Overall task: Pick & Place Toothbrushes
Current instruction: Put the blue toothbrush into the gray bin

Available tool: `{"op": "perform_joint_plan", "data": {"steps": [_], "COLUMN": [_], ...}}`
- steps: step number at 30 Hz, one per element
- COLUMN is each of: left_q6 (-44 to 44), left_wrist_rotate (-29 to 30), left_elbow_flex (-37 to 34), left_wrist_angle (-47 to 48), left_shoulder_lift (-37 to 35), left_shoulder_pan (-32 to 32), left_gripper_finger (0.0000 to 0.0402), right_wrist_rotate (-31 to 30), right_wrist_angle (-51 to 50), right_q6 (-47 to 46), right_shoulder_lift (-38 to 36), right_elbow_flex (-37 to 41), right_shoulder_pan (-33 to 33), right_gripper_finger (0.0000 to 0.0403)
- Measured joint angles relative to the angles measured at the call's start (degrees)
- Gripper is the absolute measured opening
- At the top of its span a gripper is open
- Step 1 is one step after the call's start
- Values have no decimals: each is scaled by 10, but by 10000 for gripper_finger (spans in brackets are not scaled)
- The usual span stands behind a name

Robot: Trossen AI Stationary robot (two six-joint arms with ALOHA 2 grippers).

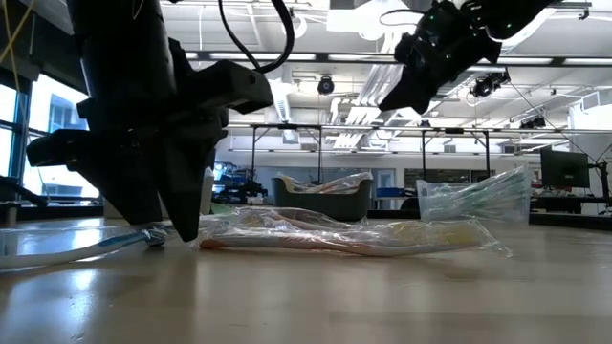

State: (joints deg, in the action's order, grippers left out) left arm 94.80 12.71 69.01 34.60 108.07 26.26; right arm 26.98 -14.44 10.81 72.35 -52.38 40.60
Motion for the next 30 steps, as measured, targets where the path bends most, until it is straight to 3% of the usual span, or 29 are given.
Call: {"op": "perform_joint_plan", "data": {"steps": [14, 20, 30], "left_q6": [0, -5, -35], "left_wrist_rotate": [-26, -43, -43], "left_elbow_flex": [-1, -2, -1], "left_wrist_angle": [13, 15, 68], "left_shoulder_lift": [-4, -20, -107], "left_shoulder_pan": [-1, 0, 0], "left_gripper_finger": [45, 50, 48], "right_wrist_rotate": [-1, -3, 1], "right_wrist_angle": [18, 22, 32], "right_q6": [0, 0, 0], "right_shoulder_lift": [9, 9, 9], "right_elbow_flex": [1, 1, 1], "right_shoulder_pan": [0, 0, 0], "right_gripper_finger": [14, 14, 14]}}
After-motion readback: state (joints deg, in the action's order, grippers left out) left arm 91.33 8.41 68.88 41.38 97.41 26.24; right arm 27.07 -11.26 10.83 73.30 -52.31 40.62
